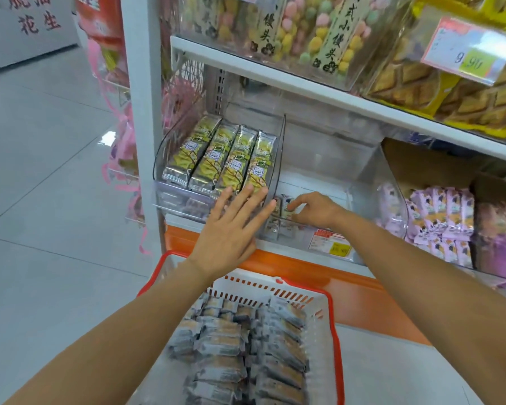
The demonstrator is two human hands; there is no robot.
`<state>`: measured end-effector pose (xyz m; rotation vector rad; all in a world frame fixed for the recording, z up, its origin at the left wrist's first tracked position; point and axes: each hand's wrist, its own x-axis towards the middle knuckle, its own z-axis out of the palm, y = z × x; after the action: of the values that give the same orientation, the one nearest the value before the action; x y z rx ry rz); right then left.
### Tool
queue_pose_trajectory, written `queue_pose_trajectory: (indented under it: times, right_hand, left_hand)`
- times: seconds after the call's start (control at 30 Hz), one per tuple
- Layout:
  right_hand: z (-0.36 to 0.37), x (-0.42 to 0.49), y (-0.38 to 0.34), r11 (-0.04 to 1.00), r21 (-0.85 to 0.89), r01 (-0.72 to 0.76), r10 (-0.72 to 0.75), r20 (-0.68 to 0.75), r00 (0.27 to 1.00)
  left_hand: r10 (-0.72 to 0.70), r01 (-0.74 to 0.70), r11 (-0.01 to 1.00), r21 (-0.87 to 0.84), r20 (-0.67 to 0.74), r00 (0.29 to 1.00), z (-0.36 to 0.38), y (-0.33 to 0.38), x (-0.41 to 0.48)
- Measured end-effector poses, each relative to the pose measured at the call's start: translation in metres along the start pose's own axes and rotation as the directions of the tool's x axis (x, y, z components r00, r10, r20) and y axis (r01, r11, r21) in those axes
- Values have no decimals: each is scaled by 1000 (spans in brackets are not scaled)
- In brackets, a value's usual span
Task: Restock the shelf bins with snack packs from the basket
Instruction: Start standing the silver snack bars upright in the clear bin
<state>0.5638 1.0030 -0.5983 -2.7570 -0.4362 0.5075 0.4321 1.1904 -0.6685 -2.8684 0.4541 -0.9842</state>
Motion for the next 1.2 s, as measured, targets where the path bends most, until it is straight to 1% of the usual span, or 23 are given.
queue_pose_trajectory:
  times: [0.1, 0.17, 0.23, 0.47, 0.53, 0.67, 0.77, 0.83, 0.93, 1.03, 1.1, 1.2]
  right_hand:
    - [-5, -1, -2, 997, 73, -4, -1, 69, 998]
    - [-9, -4, -3, 998, 57, 11, -16, 98, 995]
    - [-11, -10, -4, 998, 55, 27, -32, 95, 995]
    - [-22, -36, -4, 975, 212, 66, -58, -48, 997]
    - [-24, -46, -5, 961, 251, 113, -92, -95, 991]
    - [-24, -75, -7, 904, 346, 251, -169, -250, 953]
    - [-11, -101, -8, 861, 368, 352, -231, -334, 914]
    - [7, -114, -3, 859, 347, 377, -257, -344, 903]
    - [46, -127, 14, 891, 302, 339, -240, -321, 916]
    - [96, -133, 42, 918, 302, 257, -184, -248, 951]
    - [128, -133, 60, 946, 261, 190, -140, -197, 970]
    - [167, -131, 81, 980, 188, 69, -53, -88, 995]
  left_hand:
    - [-4, 4, 1000, 8, 24, 1000, 0, 0, 0]
    - [-4, 3, 1000, 16, 42, 999, -2, 0, 1]
    - [-4, 3, 1000, 19, 64, 998, -5, 0, 1]
    - [-31, 30, 999, 14, 126, 992, -20, 5, 2]
    - [-42, 40, 999, 18, 144, 989, -27, 9, 3]
    - [-42, 46, 999, -21, 160, 986, -40, 22, 3]
    - [15, -7, 998, -60, 125, 992, -42, 34, -3]
    - [61, -53, 996, -71, 119, 991, -40, 41, -10]
    - [111, -90, 989, -119, 181, 977, -30, 48, -24]
    - [103, -54, 986, -158, 316, 943, -13, 52, -40]
    - [75, -11, 988, -154, 413, 908, 3, 53, -52]
    - [36, 51, 989, -141, 553, 832, 29, 54, -69]
